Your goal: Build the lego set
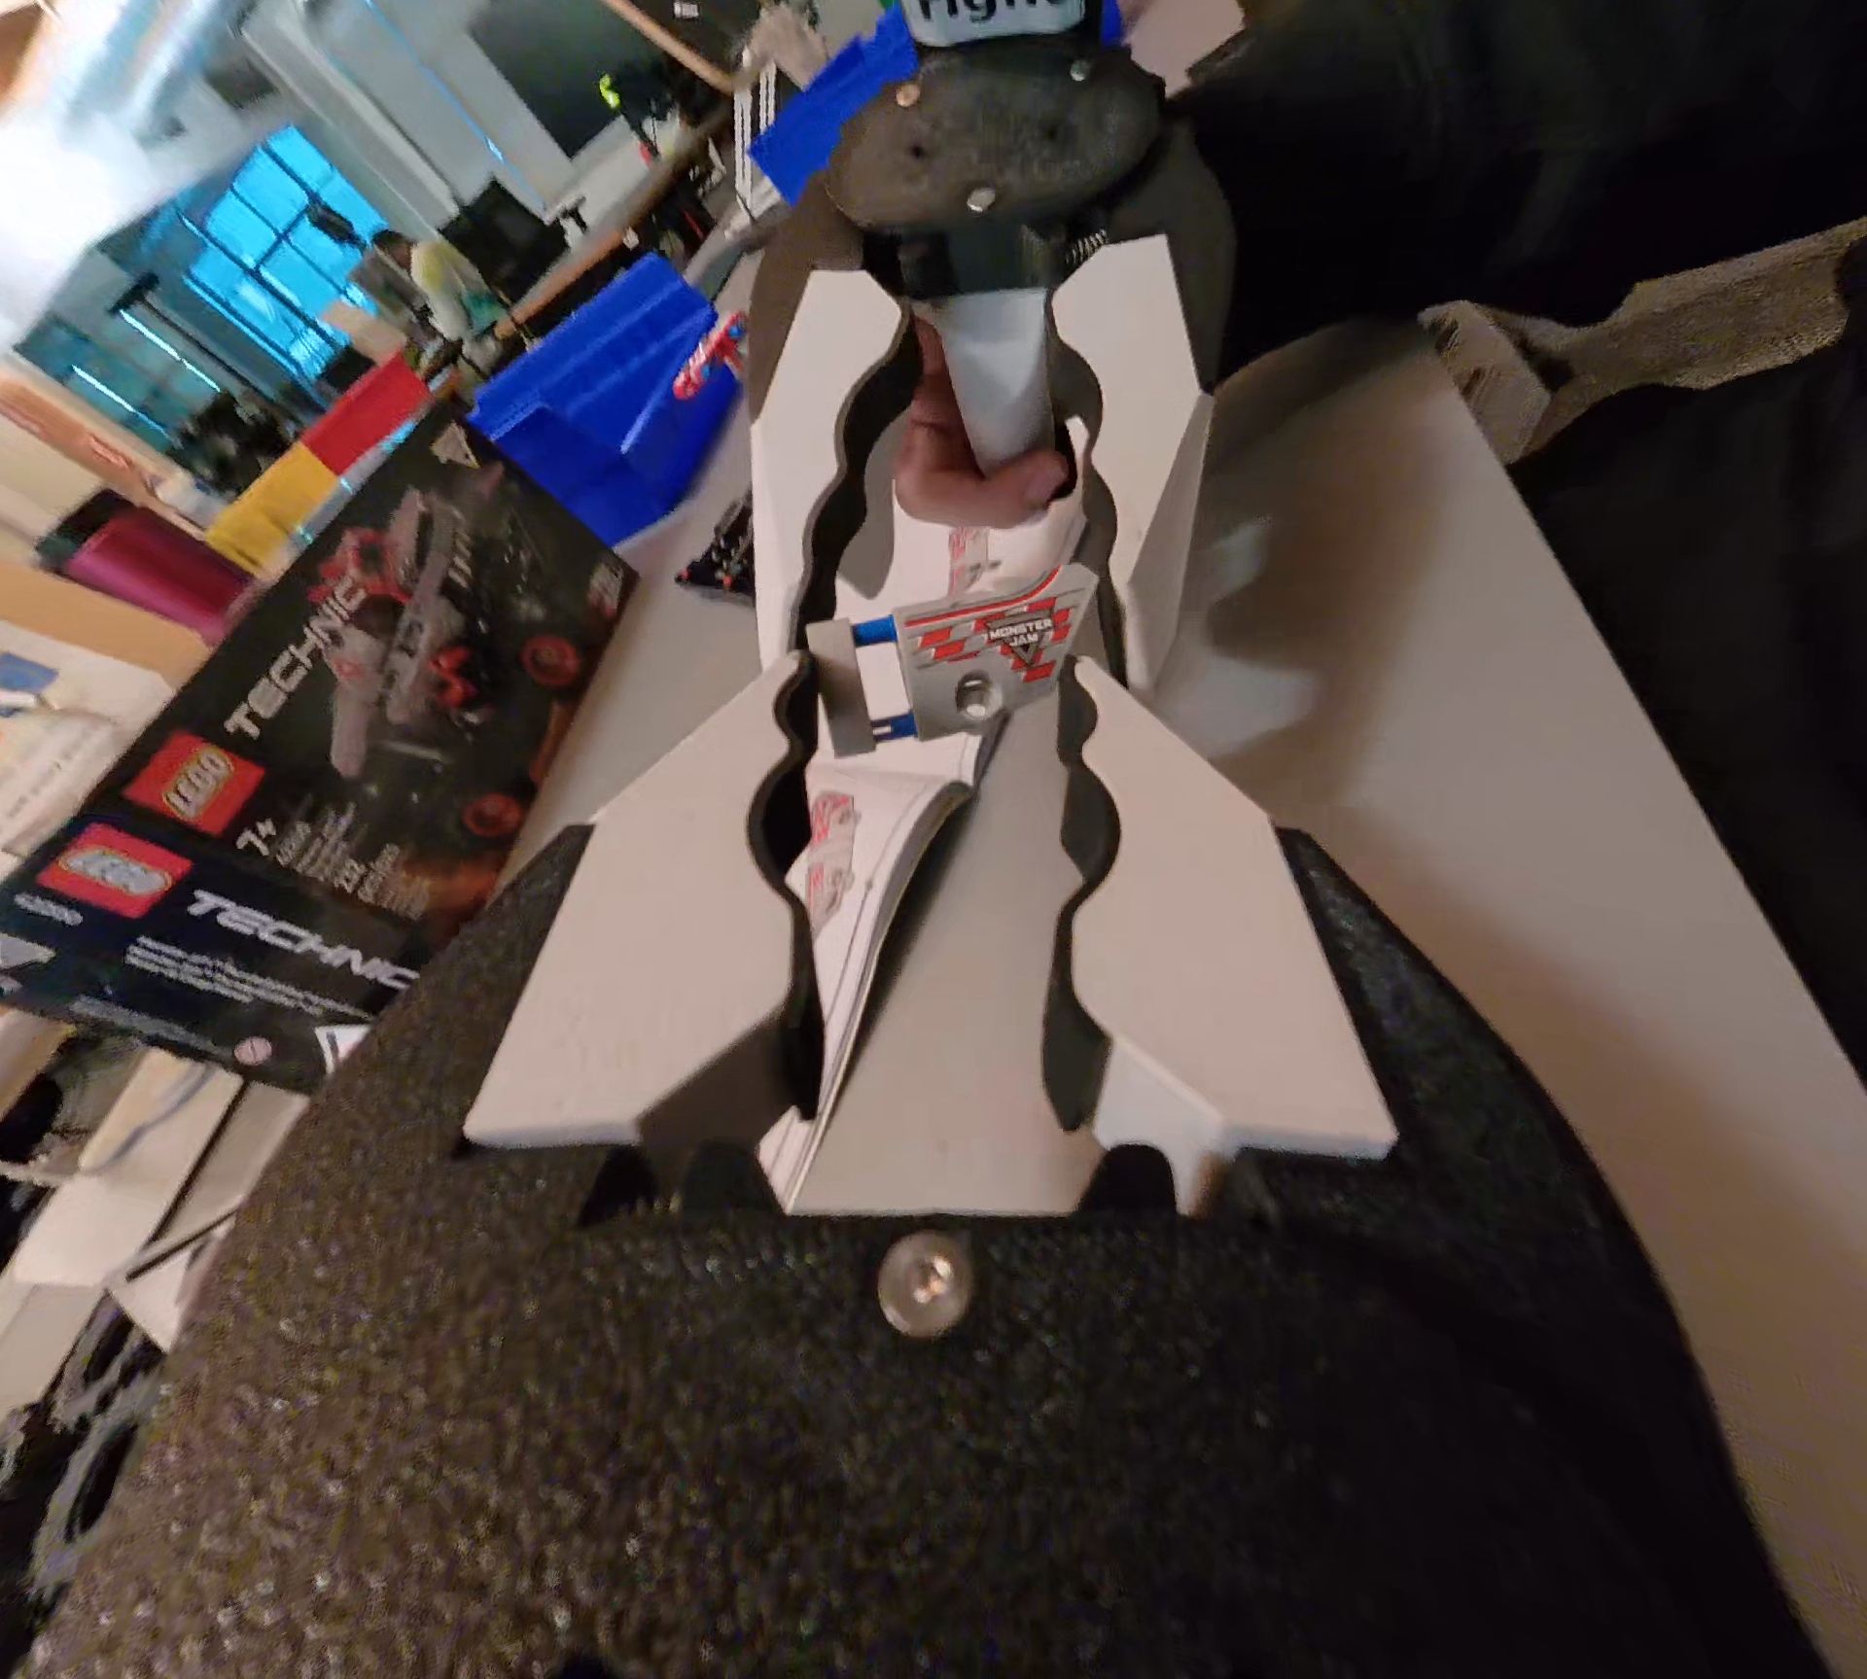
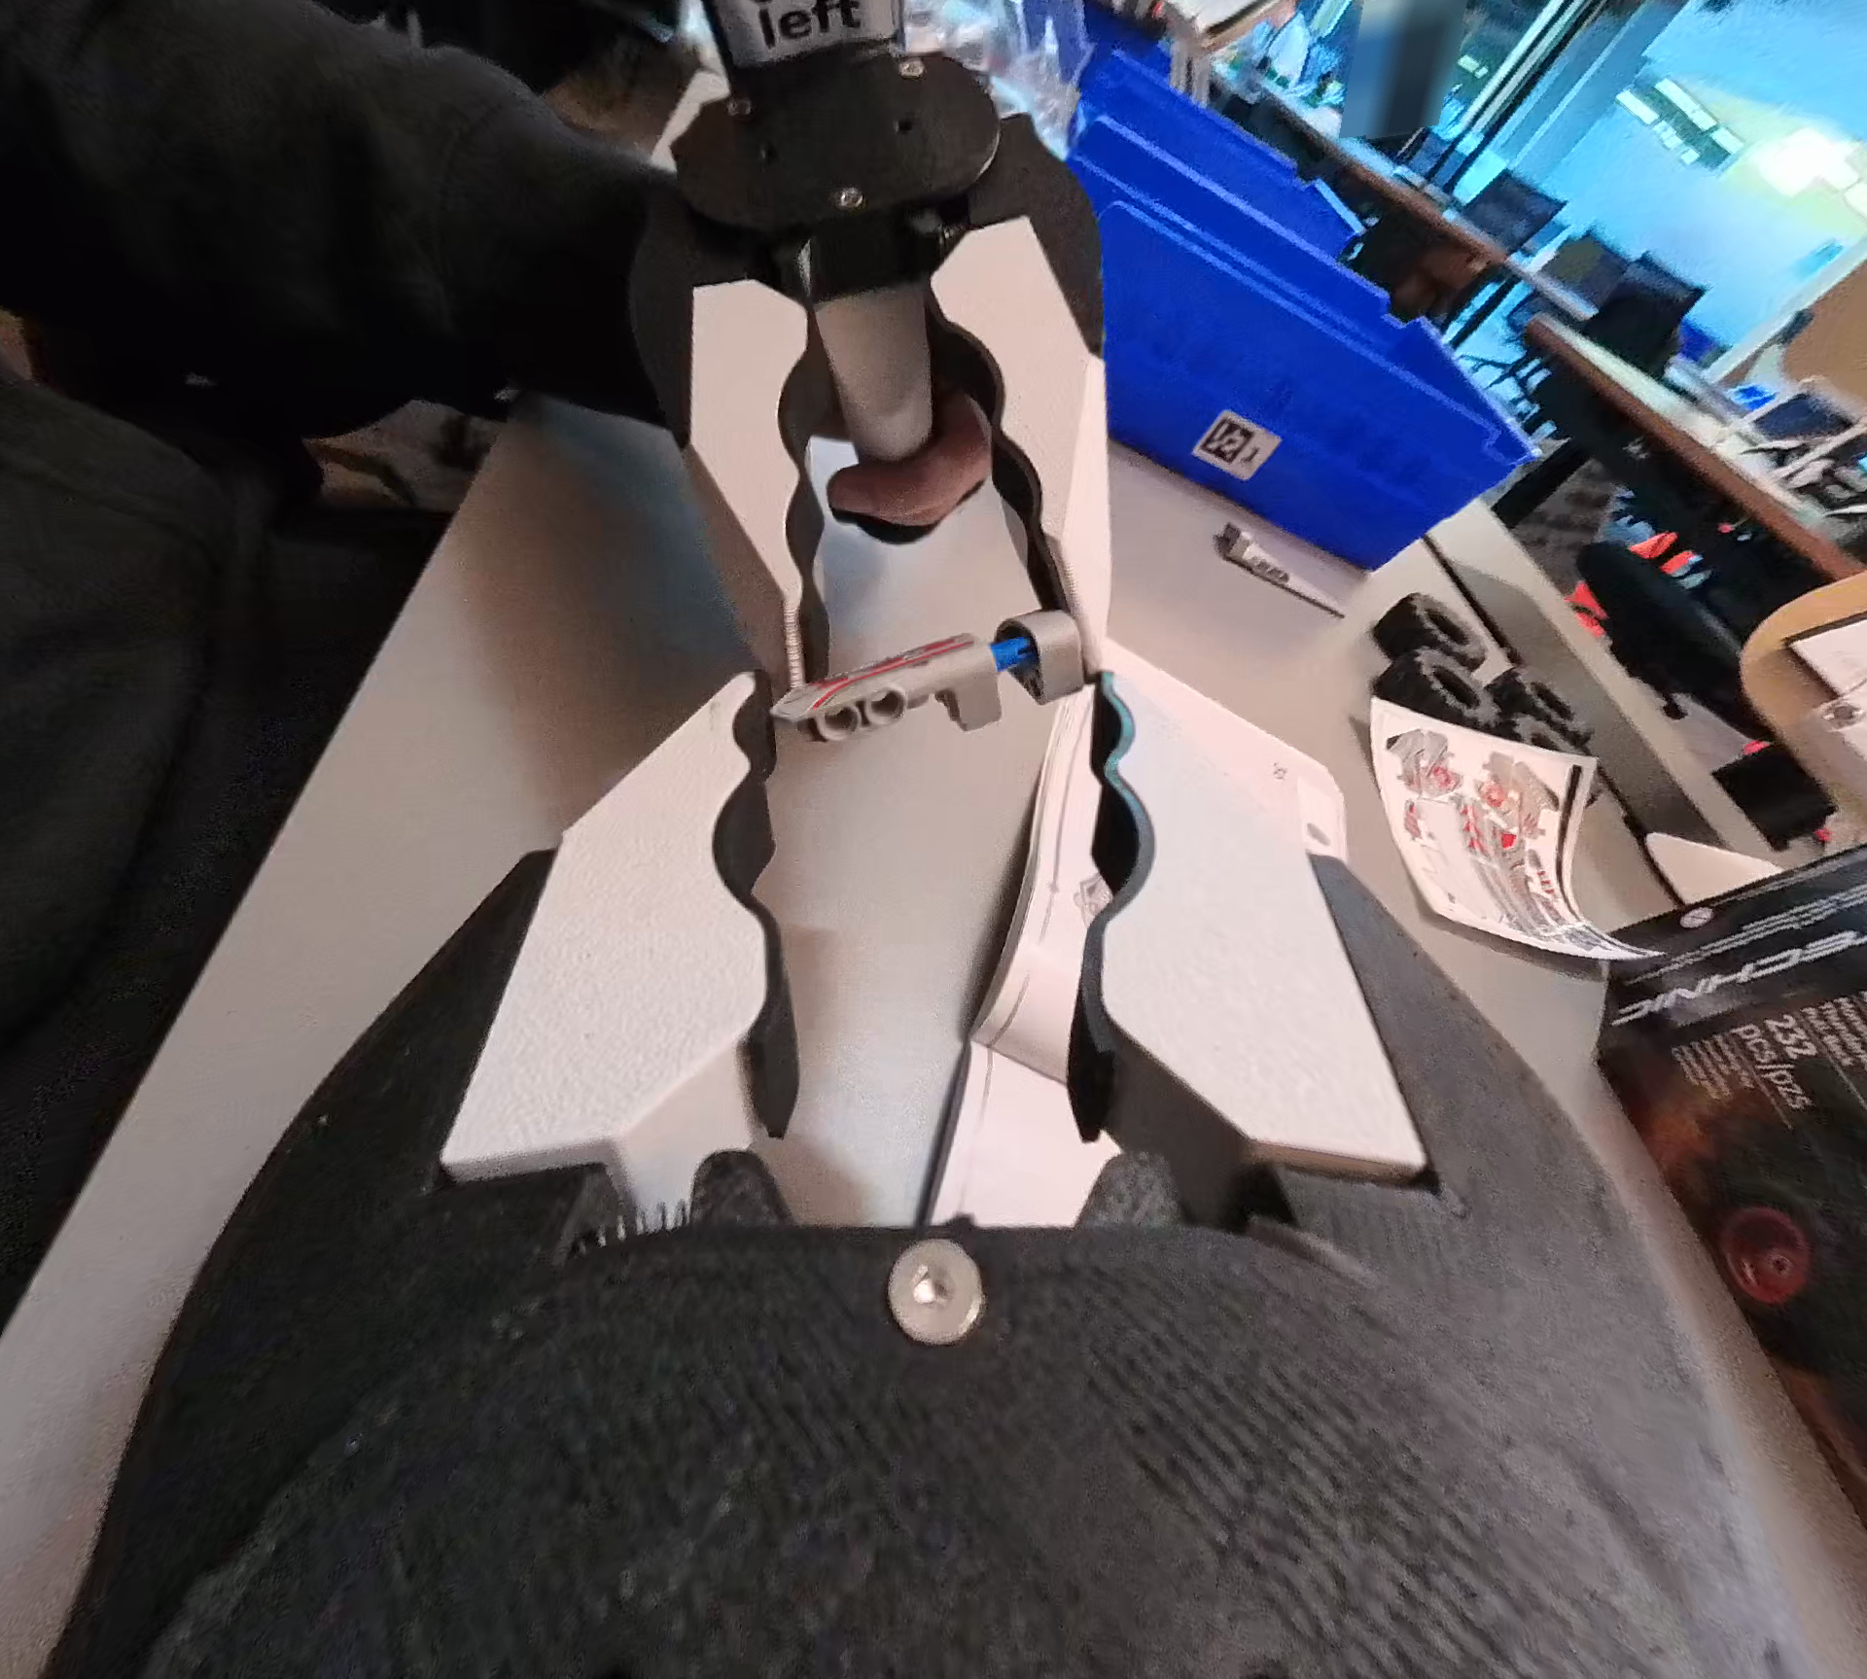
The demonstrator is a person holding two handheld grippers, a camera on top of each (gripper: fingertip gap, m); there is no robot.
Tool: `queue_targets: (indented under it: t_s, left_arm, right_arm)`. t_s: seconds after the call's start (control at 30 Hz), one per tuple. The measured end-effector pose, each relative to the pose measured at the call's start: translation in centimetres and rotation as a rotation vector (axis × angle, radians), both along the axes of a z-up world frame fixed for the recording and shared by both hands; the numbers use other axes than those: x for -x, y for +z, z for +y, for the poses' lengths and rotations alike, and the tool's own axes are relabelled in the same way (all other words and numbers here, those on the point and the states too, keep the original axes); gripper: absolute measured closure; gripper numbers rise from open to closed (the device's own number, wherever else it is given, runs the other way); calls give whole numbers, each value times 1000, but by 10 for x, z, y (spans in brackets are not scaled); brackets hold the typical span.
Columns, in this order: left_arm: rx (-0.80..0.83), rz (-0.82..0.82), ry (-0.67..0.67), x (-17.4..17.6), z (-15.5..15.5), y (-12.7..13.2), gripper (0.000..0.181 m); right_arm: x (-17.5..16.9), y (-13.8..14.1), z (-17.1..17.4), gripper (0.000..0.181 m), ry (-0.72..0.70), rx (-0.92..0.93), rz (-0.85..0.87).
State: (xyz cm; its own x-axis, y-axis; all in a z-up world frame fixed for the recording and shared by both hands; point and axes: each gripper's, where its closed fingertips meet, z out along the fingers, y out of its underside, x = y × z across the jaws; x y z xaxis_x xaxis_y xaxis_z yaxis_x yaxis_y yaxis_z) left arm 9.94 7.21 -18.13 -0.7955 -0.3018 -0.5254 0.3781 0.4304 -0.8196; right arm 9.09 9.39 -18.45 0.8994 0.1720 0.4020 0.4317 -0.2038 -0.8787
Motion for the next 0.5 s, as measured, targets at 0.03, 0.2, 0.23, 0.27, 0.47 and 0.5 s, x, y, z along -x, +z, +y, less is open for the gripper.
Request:
queue_targets:
  t_s: [0.03, 0.2, 0.23, 0.27, 0.47, 0.5]
  left_arm:
    - [5, -14, -13, 2, -2, 2, 137]
    - [42, -6, -44, 9, -14, 8, 136]
    - [42, -4, -43, 9, -15, 8, 136]
    - [37, 0, -38, 9, -17, 8, 136]
    - [14, -13, -55, 12, -22, 3, 136]
    - [9, -10, -62, 12, -21, 1, 136]
  right_arm:
    - [2, 2, -2, 121, -9, -16, -5]
    - [9, 7, -11, 117, -63, -100, -17]
    - [9, 7, -12, 117, -72, -111, -19]
    - [9, 7, -13, 117, -83, -118, -22]
    - [11, 3, -21, 118, -75, -122, -1]
    - [11, 1, -25, 127, -59, -102, 0]
